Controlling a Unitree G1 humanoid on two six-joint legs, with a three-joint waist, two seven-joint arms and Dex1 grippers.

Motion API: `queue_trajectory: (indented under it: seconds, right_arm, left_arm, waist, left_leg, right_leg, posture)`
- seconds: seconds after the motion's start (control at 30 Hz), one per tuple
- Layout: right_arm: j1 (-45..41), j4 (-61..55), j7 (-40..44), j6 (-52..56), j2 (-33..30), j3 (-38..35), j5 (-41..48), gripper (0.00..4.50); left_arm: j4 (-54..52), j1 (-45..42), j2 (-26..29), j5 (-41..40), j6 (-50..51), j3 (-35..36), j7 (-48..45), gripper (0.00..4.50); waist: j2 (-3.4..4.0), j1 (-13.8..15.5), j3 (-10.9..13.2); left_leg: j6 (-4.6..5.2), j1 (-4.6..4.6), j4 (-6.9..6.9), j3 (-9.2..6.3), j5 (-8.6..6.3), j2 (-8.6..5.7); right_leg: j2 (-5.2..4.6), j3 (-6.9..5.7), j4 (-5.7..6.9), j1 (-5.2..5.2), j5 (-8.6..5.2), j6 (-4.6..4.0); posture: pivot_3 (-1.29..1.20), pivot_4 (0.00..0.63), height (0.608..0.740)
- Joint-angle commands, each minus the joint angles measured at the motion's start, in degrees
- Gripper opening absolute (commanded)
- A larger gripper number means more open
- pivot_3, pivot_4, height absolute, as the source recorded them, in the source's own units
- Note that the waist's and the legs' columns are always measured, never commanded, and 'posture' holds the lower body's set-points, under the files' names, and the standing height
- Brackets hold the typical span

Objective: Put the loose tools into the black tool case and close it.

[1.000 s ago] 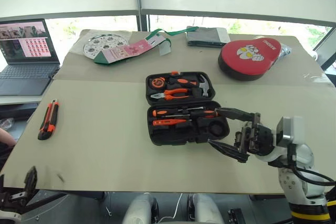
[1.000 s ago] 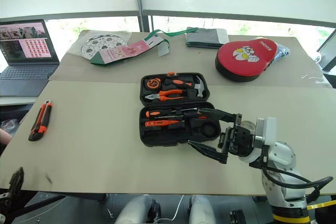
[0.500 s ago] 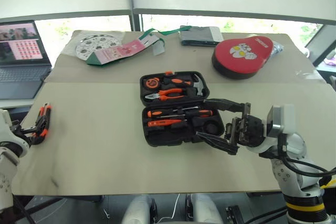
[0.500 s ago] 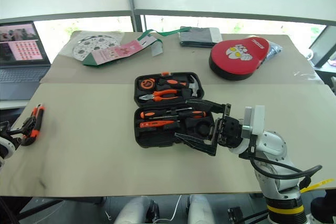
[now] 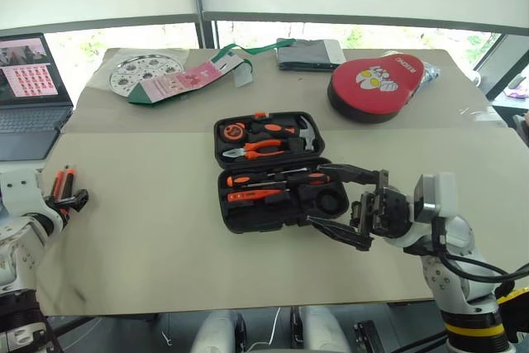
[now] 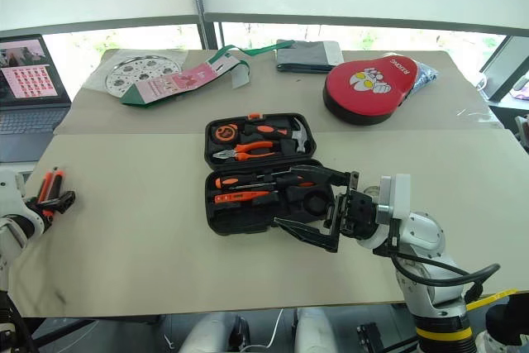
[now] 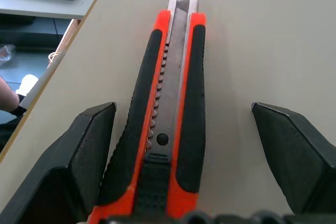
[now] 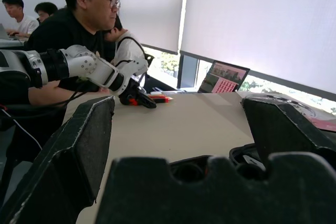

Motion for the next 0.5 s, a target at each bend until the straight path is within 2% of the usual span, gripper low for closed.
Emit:
queue_trajectory:
  seconds: [0.03,0.1,0.2,0.27,0.33,0.4,0.5]
  right_arm:
    - [0.28,-1.81,0.17,-0.82,-0.46,-0.88,0.54,4.50]
    - [0.43,-1.55,0.54,-0.95,-0.58,-0.96,0.54,4.50]
    - [0.79,-0.99,1.31,-1.32,-0.95,-1.42,0.63,4.50]
    - [1.17,-0.86,1.73,-1.59,-1.41,-2.07,0.77,4.50]
    - [1.59,-0.97,1.59,-1.72,-2.14,-4.12,1.45,4.50]
    - [2.33,-1.22,1.45,-1.82,-3.42,-7.12,2.13,4.50]
    - [3.50,-1.22,2.03,-1.83,-5.00,-9.61,2.32,4.50]
  left_arm:
    - [-0.04,2.05,-0.98,0.28,0.27,1.08,-0.78,3.41]
    - [-0.23,2.66,-1.19,0.49,-1.01,0.98,-1.65,2.63]
    - [-1.44,3.37,-1.75,0.72,-5.99,1.17,-3.77,1.77]
    - [-2.90,3.00,-2.63,-0.26,-11.55,2.04,-6.41,1.77]
    - [-7.74,2.21,-3.06,-3.75,-17.33,1.34,-14.52,1.77]
    - [-15.83,2.14,-1.23,-6.28,-20.65,-4.41,-26.60,1.77]
    - [-21.41,2.26,2.09,-5.88,-23.08,-11.86,-37.56,1.77]
  waist:
    - [0.00,-0.01,0.00]
    - [0.01,-0.04,-0.01]
    - [0.01,-0.14,0.00]
    - [0.01,-0.04,0.00]
    - [-0.04,0.31,0.02]
    - [-0.24,1.17,0.13]
    - [-0.25,1.73,0.10]
  left_leg:
    - [-0.01,0.02,0.00,0.00,0.00,0.00]
    - [-0.26,0.08,0.00,0.01,-0.14,0.01]
    - [-0.33,0.25,-0.03,0.06,-0.17,0.03]
    - [-0.38,0.28,-0.04,0.08,-0.20,0.03]
    - [-0.43,0.26,-0.04,0.08,-0.24,0.02]
    - [-0.42,0.10,-0.01,0.06,-0.27,0.00]
    - [-0.45,-0.29,0.12,-0.03,-0.28,-0.10]
  right_leg:
    - [-0.02,0.00,0.01,0.00,0.00,0.00]
    - [-0.04,0.01,0.03,0.02,-0.01,-0.02]
    - [-0.05,0.06,0.08,0.09,-0.04,-0.07]
    - [-0.09,0.07,0.09,0.11,-0.05,-0.09]
    - [-0.13,0.07,0.07,0.10,-0.05,-0.09]
    - [-0.21,-0.01,0.08,0.01,-0.03,-0.11]
    - [-0.44,-0.25,0.05,-0.22,0.04,-0.12]
  posture:
    - [0.00,0.150,0.740]
    - [0.00,0.150,0.740]
    - [0.00,0.150,0.740]
    - [0.00,0.150,0.740]
    - [0.00,0.150,0.740]
    - [0.00,0.150,0.740]
    - [0.00,0.150,0.740]
